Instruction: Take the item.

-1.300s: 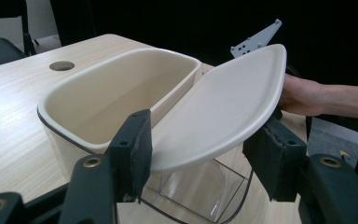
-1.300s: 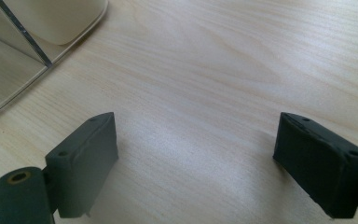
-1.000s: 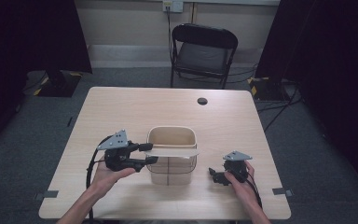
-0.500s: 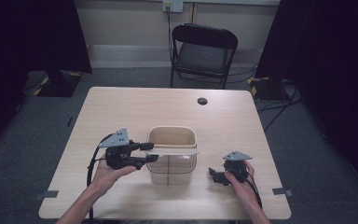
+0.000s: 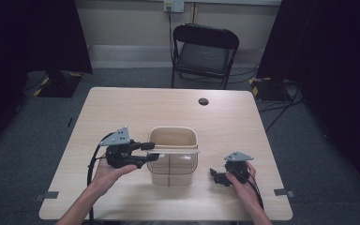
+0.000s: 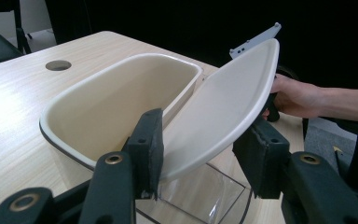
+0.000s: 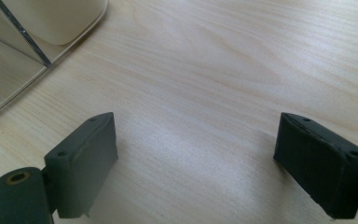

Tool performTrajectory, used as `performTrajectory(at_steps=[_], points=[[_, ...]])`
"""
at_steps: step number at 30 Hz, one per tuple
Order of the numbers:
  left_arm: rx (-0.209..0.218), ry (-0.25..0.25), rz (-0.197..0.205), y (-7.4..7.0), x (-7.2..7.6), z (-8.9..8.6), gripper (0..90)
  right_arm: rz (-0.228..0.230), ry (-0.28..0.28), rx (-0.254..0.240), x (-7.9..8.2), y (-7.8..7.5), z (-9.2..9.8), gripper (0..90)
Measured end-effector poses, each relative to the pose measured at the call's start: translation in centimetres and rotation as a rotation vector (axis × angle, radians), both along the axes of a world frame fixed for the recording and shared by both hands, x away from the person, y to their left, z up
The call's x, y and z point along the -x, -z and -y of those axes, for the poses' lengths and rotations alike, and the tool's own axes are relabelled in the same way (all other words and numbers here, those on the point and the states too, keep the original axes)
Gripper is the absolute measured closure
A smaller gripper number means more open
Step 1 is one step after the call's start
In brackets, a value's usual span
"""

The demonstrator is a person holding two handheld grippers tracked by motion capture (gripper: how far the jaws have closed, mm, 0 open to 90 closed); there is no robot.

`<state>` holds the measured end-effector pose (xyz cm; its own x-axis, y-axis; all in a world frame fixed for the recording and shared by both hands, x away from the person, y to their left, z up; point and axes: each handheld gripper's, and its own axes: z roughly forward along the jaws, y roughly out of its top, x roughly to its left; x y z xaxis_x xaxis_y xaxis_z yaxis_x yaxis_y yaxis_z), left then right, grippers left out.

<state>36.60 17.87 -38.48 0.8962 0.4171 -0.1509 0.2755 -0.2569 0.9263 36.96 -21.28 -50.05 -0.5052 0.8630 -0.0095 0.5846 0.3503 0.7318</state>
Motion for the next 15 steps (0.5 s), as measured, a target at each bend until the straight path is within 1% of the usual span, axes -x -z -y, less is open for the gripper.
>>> performTrajectory(at_steps=[1,3,15], points=[[-0.001,0.000,0.000,-0.02,-0.02,0.00,53.3,0.000,-0.001,-0.001,0.00,0.01,0.00,12.3],[0.011,-0.001,-0.003,0.03,-0.06,0.04,53.6,0.000,0.000,0.000,0.00,0.00,0.00,12.3],[-0.002,0.003,-0.005,-0.14,-0.30,-0.09,54.8,0.000,0.000,0.000,0.00,0.00,0.00,12.3]])
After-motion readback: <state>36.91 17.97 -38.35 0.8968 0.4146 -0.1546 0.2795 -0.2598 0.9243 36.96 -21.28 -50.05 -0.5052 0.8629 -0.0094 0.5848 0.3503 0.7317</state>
